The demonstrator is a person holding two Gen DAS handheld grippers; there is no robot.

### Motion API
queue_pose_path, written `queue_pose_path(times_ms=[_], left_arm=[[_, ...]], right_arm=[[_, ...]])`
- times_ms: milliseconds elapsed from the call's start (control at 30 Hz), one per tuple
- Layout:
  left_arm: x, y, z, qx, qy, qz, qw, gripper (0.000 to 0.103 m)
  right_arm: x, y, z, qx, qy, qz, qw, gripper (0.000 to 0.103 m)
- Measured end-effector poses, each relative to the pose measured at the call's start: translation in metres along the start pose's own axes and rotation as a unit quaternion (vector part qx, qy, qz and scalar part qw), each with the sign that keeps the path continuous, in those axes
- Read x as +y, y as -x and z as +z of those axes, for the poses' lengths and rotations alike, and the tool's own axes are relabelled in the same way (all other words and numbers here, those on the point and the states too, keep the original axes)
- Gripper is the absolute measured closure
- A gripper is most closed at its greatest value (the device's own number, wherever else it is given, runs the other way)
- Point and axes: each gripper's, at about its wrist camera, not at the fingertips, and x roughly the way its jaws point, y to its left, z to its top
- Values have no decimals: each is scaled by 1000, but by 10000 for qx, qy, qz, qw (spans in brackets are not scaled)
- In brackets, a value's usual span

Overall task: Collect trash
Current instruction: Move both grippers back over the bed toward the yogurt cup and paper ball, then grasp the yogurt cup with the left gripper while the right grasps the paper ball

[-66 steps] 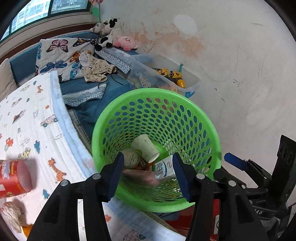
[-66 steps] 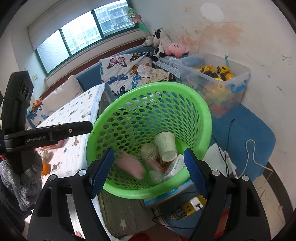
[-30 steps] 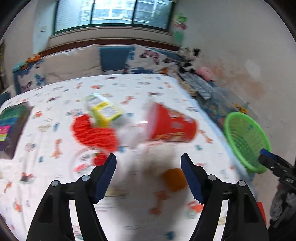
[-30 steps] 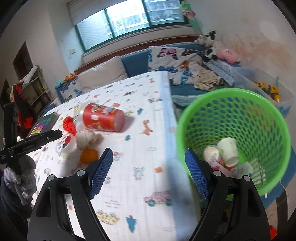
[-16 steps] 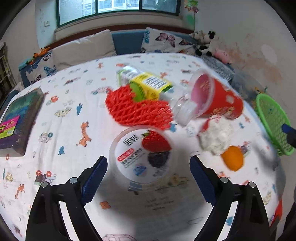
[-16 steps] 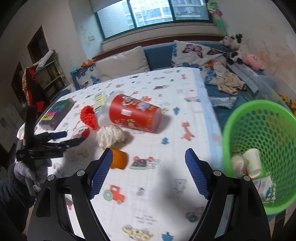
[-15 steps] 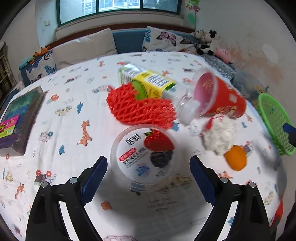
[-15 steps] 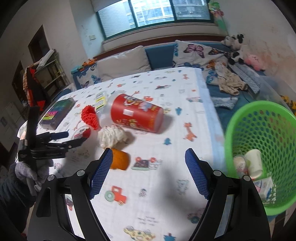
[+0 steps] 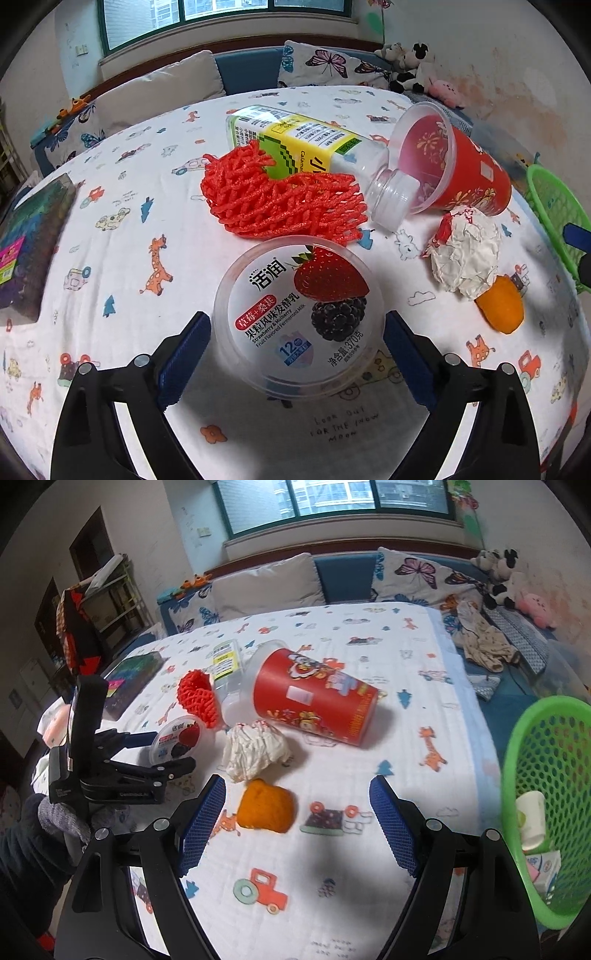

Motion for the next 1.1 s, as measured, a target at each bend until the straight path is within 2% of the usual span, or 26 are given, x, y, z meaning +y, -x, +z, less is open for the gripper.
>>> queue_pose_path(times_ms=[267, 800, 967, 1100], left_arm=[[-1, 8, -4, -163, -35, 5, 9999, 16], [25, 75, -19, -644, 324, -14, 9974, 16], [31, 87, -24, -713, 383, 5, 9967, 16], [32, 92, -26, -741, 392, -6, 9965, 16]], right_arm=[[20, -19, 6, 88, 289, -28, 9995, 23], [37, -79, 22, 381, 380, -25, 9985, 23], [40, -92, 23, 455, 372, -36, 9983, 31], [43, -93, 22, 427, 457, -164, 9979, 44]])
